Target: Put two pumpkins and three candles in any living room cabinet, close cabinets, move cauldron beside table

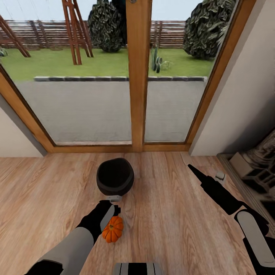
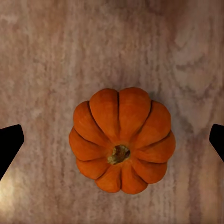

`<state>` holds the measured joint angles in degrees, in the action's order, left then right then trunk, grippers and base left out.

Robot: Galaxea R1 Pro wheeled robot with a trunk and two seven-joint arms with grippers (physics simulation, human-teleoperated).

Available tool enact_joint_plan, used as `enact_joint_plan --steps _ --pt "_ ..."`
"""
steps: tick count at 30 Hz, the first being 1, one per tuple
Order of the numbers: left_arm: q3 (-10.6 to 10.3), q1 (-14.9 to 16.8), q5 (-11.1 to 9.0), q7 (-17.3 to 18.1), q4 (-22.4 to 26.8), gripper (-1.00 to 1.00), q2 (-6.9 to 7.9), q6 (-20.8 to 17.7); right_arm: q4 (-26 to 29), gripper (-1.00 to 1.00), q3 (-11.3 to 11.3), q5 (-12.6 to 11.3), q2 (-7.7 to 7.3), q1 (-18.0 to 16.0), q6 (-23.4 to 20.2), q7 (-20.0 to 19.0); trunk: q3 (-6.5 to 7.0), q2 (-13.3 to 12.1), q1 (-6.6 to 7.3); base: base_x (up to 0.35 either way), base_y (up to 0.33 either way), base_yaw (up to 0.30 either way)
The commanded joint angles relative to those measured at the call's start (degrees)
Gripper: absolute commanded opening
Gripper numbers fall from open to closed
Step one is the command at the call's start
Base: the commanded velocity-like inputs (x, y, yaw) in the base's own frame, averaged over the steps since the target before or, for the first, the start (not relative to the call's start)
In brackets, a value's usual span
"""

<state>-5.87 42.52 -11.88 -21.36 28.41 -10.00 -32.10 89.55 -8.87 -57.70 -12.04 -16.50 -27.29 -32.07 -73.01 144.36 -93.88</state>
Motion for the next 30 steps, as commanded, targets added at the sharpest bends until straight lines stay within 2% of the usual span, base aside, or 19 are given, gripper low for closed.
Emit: enact_joint_plan --steps 1,15,20,30 --pt "-0.2 0.0 -0.6 -0.5 0.1 1.0 0.0 -0.2 0.0 1.0 -0.1 -0.5 0.0 0.0 -0.5 0.0 -0.04 0.0 0.01 0.0 0.0 -0.017" --pt "-0.2 0.0 -0.7 -0.5 0.0 1.0 0.0 -0.2 -0.2 1.0 -0.3 -0.4 0.0 0.0 -0.5 -0.1 -0.03 0.0 0.01 0.07 0.0 -0.002" --pt "-0.3 0.0 -0.7 -0.5 0.0 1.0 0.0 -0.2 -0.2 1.0 -1.5 -0.4 0.0 0.0 -0.5 -0.2 -1.13 0.1 -0.12 0.0 0.0 0.0" --pt "-0.3 0.0 -0.7 -0.5 0.2 1.0 0.0 -0.2 -0.3 1.0 -1.7 -0.4 0.01 0.1 -0.5 -0.2 -3.35 0.2 -0.38 0.0 0.0 0.0"
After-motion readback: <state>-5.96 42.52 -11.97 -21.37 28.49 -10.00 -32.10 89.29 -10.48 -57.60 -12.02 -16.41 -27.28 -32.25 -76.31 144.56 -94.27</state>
